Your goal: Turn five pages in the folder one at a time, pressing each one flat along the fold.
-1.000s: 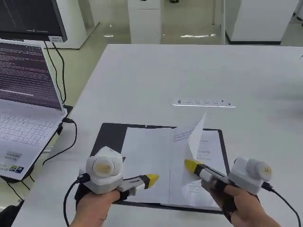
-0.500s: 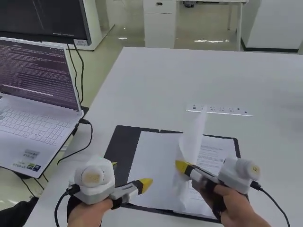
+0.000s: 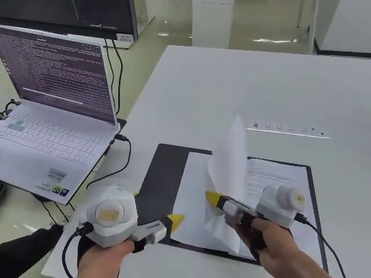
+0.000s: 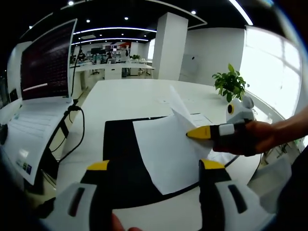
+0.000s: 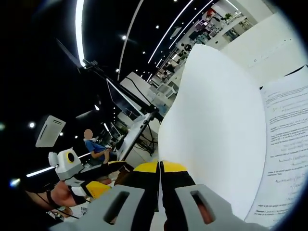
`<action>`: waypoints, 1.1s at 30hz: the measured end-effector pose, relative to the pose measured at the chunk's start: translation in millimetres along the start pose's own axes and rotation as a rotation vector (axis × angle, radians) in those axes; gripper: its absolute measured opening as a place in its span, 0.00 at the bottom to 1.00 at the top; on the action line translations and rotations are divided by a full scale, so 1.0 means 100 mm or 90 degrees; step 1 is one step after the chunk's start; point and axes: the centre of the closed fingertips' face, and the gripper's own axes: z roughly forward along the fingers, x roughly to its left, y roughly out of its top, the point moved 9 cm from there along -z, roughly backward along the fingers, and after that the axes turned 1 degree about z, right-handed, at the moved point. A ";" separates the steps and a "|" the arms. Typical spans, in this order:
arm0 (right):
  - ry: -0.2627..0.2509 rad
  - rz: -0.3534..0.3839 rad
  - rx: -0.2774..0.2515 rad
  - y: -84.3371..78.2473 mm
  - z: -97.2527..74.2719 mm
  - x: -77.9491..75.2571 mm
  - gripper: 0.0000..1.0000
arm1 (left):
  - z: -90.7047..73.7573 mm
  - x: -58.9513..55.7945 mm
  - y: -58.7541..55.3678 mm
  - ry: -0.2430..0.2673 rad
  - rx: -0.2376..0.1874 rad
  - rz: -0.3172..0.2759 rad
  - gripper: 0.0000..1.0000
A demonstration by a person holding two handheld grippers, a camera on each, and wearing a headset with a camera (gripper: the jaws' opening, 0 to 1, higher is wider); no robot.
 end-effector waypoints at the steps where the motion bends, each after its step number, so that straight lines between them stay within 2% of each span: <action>1: -0.002 0.008 0.002 -0.02 0.03 -0.01 0.00 | 0.00 0.02 -0.01 0.001 0.000 -0.002 0.73; 3: -0.009 0.032 0.012 -0.07 0.09 -0.04 0.00 | -0.02 0.08 -0.02 0.006 0.002 -0.006 0.73; 9: -0.021 0.035 0.039 -0.20 0.26 -0.05 0.00 | -0.03 0.26 0.03 0.017 -0.014 -0.026 0.72; 15: -0.035 0.044 0.058 -0.33 0.39 -0.10 0.00 | -0.04 0.33 0.05 0.022 -0.021 -0.029 0.71; 20: -0.061 0.080 0.054 -0.44 0.50 -0.19 0.00 | -0.04 0.36 0.01 0.018 -0.021 -0.039 0.71; 28: -0.091 0.097 0.050 -0.51 0.58 -0.26 0.00 | -0.04 0.39 -0.03 0.014 -0.015 -0.039 0.70; 31: -0.099 0.102 0.056 -0.53 0.61 -0.32 0.00 | -0.03 0.41 -0.03 0.013 -0.015 -0.040 0.70; 33: -0.107 0.130 0.077 -0.57 0.62 -0.36 0.03 | -0.02 0.41 -0.04 0.010 -0.012 -0.038 0.70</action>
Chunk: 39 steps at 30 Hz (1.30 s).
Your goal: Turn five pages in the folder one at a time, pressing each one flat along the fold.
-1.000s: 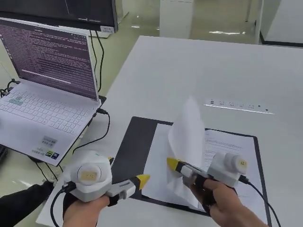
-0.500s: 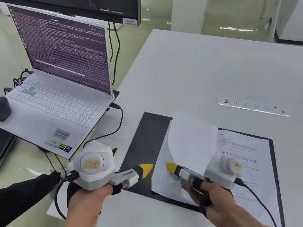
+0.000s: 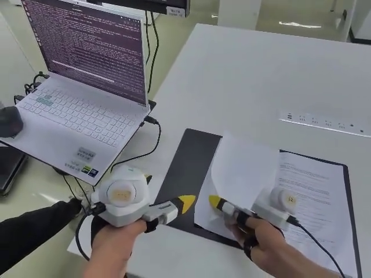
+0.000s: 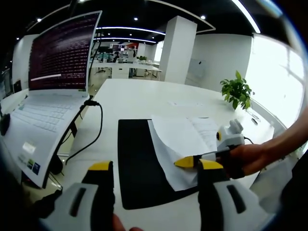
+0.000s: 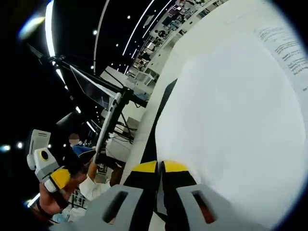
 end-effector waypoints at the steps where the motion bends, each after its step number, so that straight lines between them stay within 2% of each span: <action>1: -0.001 0.022 0.020 -0.03 0.01 -0.02 0.06 | 0.01 0.00 -0.01 -0.001 0.001 0.001 0.70; 3: 0.002 0.014 0.021 -0.06 0.04 -0.04 0.14 | 0.02 0.00 -0.02 -0.003 0.005 0.001 0.70; 7: 0.017 -0.011 0.004 -0.08 0.03 0.01 0.21 | 0.04 -0.02 -0.05 -0.007 0.008 -0.001 0.70; 13: 0.058 -0.003 0.006 -0.10 0.03 0.08 0.36 | 0.06 -0.05 -0.08 -0.012 0.014 -0.003 0.69; 21: 0.074 -0.019 0.006 -0.13 -0.03 0.14 0.43 | 0.11 -0.15 -0.21 -0.028 0.034 -0.008 0.69; 26: 0.083 -0.026 0.012 -0.15 -0.08 0.17 0.49 | 0.10 -0.22 -0.18 -0.036 0.034 -0.005 0.68; 30: 0.107 -0.010 0.004 -0.13 -0.15 0.22 0.57 | 0.11 -0.25 -0.17 -0.039 0.034 -0.008 0.67; 36: 0.116 -0.046 0.004 -0.05 -0.34 0.24 0.58 | 0.13 -0.28 -0.24 -0.048 0.045 -0.001 0.65; 39: 0.113 -0.064 -0.007 -0.02 -0.47 0.23 0.60 | 0.17 -0.31 -0.26 -0.062 0.051 -0.003 0.64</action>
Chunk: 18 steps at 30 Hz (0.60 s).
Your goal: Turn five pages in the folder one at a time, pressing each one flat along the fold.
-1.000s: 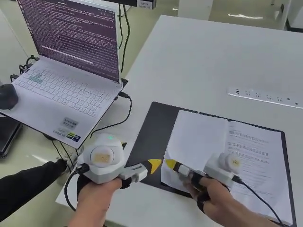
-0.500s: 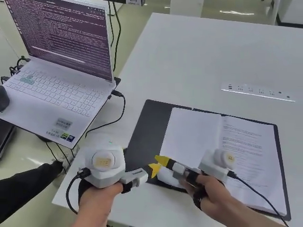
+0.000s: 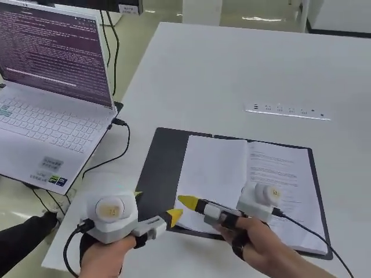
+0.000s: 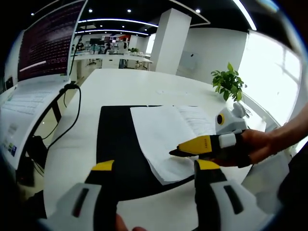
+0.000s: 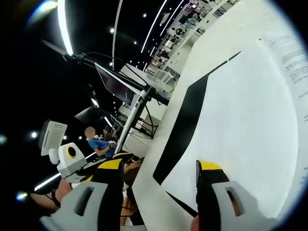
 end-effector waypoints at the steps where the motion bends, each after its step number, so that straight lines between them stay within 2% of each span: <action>1: -0.003 -0.013 0.000 0.01 -0.07 0.01 0.59 | 0.01 -0.01 0.00 -0.003 0.002 0.004 0.64; 7: -0.038 -0.066 -0.002 0.01 -0.39 -0.03 0.50 | 0.15 -0.05 0.05 -0.025 0.018 0.041 0.58; 11: -0.051 -0.058 -0.023 -0.02 -0.64 -0.09 0.48 | 0.27 -0.10 0.04 -0.051 0.026 0.041 0.44; 16: -0.067 -0.060 -0.054 -0.02 -0.85 -0.11 0.44 | 0.41 -0.16 -0.02 -0.066 0.044 0.049 0.36; 18: -0.071 -0.062 -0.051 -0.03 -0.89 -0.12 0.43 | 0.46 -0.17 -0.06 -0.070 0.048 0.047 0.33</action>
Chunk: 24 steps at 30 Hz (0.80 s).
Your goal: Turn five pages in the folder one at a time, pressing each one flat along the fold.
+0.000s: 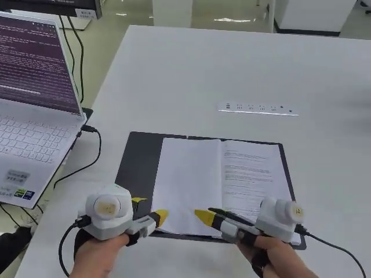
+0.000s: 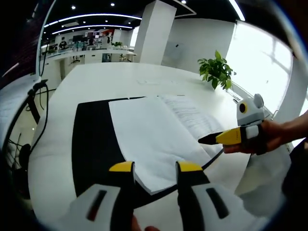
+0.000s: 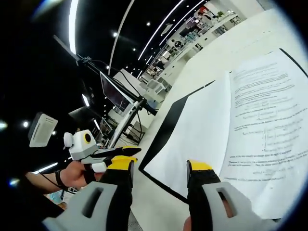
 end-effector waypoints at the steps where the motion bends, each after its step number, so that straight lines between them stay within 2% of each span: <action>1: -0.003 -0.005 0.004 0.00 -0.01 -0.01 0.43 | 0.02 0.00 -0.01 -0.002 0.003 -0.003 0.31; 8: -0.019 -0.012 0.013 -0.01 -0.07 -0.08 0.40 | 0.21 0.00 -0.17 -0.004 0.023 -0.012 0.17; 9: -0.020 -0.012 0.014 -0.01 -0.07 -0.08 0.39 | 0.24 0.02 -0.20 0.002 0.032 -0.012 0.14; 10: -0.020 -0.015 0.015 -0.01 -0.06 -0.09 0.38 | 0.26 0.04 -0.28 0.018 0.060 -0.016 0.11; 11: -0.019 -0.021 0.014 -0.01 -0.06 -0.09 0.36 | 0.29 0.04 -0.32 0.022 0.073 -0.014 0.09; 14: -0.019 -0.027 0.013 0.00 -0.03 -0.10 0.31 | 0.34 0.04 -0.44 0.021 0.091 -0.012 0.06; 15: -0.019 -0.029 0.015 0.01 -0.01 -0.12 0.31 | 0.33 0.07 -0.40 0.043 0.057 -0.015 0.02; 16: -0.020 -0.031 0.016 0.02 0.00 -0.13 0.30 | 0.32 0.09 -0.39 0.043 0.053 -0.011 0.00; 17: -0.021 -0.034 0.019 0.03 0.01 -0.13 0.29 | 0.31 0.09 -0.39 0.033 0.056 -0.036 0.00; 18: -0.023 -0.035 0.020 0.04 0.02 -0.15 0.28 | 0.31 0.10 -0.38 0.032 0.055 -0.037 0.00; 22: -0.035 -0.047 0.024 0.09 0.08 -0.24 0.24 | 0.31 0.05 -0.39 0.038 0.057 0.016 0.00; 24: -0.056 -0.067 0.027 0.12 0.11 -0.30 0.21 | 0.31 0.03 -0.40 0.042 0.058 0.038 0.00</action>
